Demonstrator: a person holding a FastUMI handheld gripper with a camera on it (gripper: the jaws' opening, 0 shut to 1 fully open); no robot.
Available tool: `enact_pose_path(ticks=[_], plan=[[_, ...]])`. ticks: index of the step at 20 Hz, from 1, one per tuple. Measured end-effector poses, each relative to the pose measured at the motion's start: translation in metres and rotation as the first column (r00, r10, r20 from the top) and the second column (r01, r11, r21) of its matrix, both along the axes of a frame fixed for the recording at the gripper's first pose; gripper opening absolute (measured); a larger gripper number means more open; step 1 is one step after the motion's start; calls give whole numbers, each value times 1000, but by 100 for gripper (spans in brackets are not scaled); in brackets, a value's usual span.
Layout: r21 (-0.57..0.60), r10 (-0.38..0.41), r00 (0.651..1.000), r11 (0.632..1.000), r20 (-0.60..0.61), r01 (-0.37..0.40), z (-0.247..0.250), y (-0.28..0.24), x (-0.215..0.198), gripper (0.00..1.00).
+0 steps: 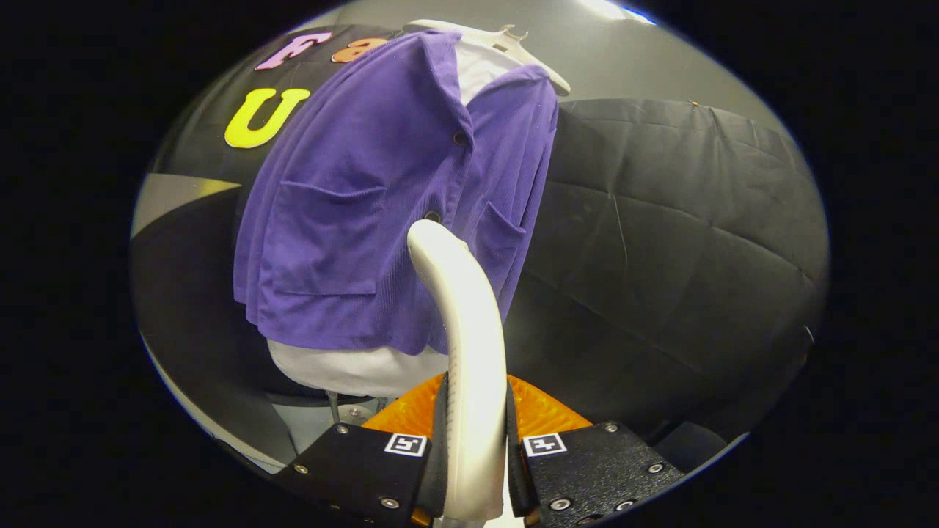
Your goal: Iron the clothes twice with a garment steamer, once on the left side and once on the right side.
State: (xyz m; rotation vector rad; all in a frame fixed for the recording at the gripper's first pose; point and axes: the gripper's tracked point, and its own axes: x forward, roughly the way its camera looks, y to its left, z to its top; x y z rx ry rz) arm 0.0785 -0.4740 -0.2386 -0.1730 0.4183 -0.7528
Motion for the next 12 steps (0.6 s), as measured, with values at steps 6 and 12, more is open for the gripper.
enact_pose_path(ticks=[6,12], plan=[[-62,101,986,994,132,-94,93,86,-15,33],[-167,252,952,960,174,-224,160,187,-27,33]])
